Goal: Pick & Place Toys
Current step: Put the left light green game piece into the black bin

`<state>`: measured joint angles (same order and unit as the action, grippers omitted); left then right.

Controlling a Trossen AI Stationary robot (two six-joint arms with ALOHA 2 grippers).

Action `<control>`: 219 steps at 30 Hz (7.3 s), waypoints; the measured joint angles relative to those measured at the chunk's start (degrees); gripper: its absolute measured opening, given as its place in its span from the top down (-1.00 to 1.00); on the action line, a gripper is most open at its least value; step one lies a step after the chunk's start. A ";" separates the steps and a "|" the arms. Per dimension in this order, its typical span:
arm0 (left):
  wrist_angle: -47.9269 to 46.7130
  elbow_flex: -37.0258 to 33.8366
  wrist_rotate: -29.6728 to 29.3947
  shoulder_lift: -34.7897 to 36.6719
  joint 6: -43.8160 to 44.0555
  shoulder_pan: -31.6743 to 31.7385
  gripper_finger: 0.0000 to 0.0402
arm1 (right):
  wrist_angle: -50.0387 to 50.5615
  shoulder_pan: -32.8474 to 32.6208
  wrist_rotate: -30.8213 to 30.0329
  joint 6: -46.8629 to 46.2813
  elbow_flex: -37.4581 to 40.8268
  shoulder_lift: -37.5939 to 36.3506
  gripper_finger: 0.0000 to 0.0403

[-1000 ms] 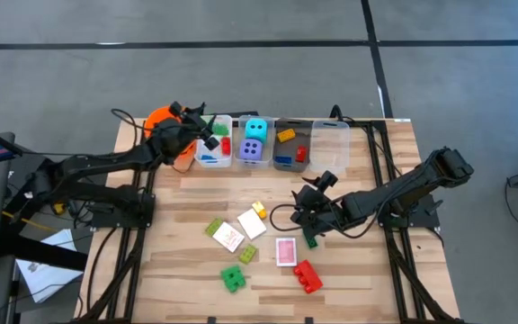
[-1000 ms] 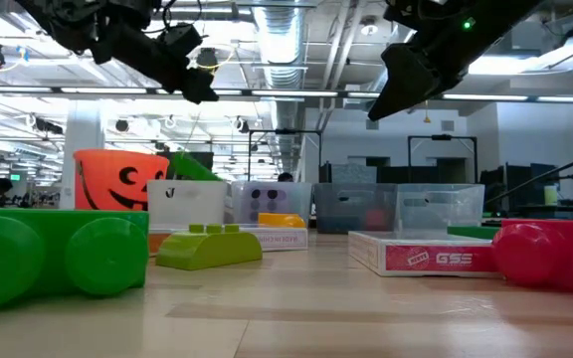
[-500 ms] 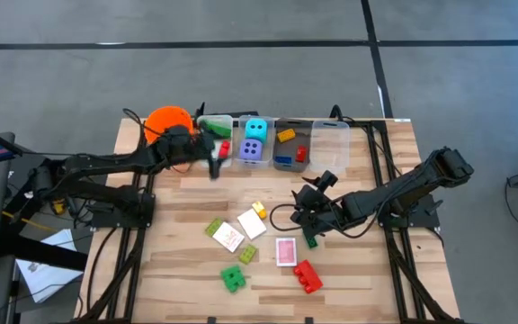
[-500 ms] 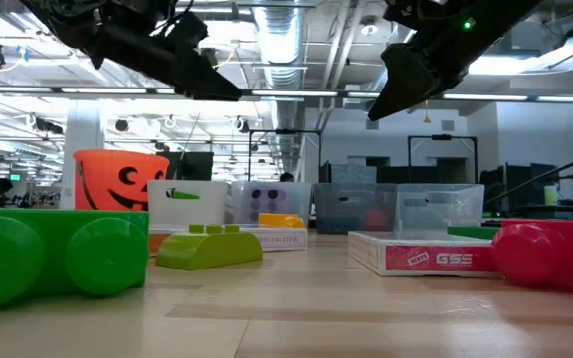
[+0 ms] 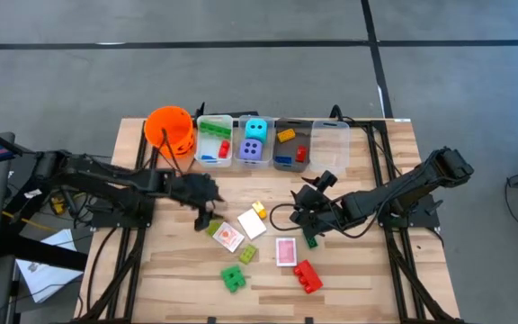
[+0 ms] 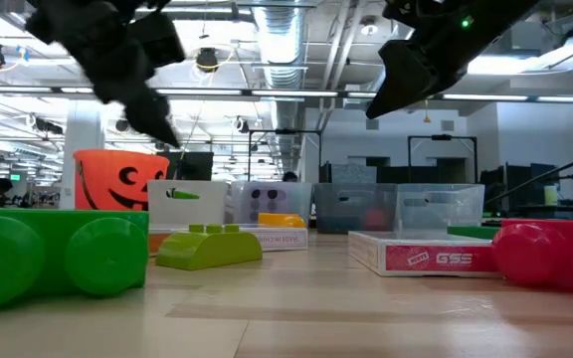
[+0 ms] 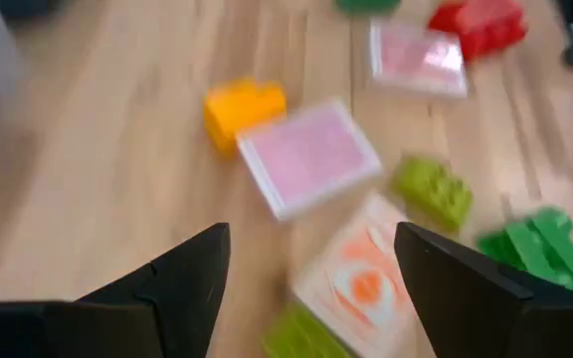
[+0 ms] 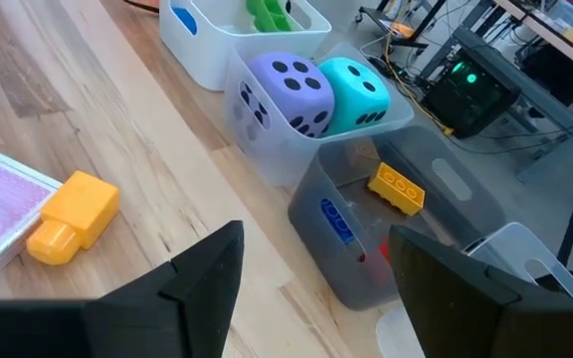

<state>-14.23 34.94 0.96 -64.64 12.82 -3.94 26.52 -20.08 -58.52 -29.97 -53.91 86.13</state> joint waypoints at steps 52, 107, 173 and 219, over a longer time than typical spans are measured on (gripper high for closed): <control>13.97 0.01 -34.81 -8.09 31.11 -23.62 -0.32 | -3.26 -2.06 -0.18 -4.16 0.00 0.00 -0.21; 7.98 0.02 -48.29 -23.89 56.23 -38.85 -0.45 | -9.06 -10.53 -4.52 -7.55 -0.02 0.48 -0.21; 17.70 -15.11 -50.65 -22.98 57.20 -39.79 -0.59 | -7.67 -8.68 -4.39 -7.57 0.00 0.48 -0.21; 38.44 -15.13 -66.66 -35.69 55.42 -33.10 0.31 | -7.73 -8.25 -2.86 -8.80 0.02 0.48 -0.21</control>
<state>24.22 19.81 -65.70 -100.33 68.23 -37.04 18.80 -28.33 -61.39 -38.76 -53.89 86.61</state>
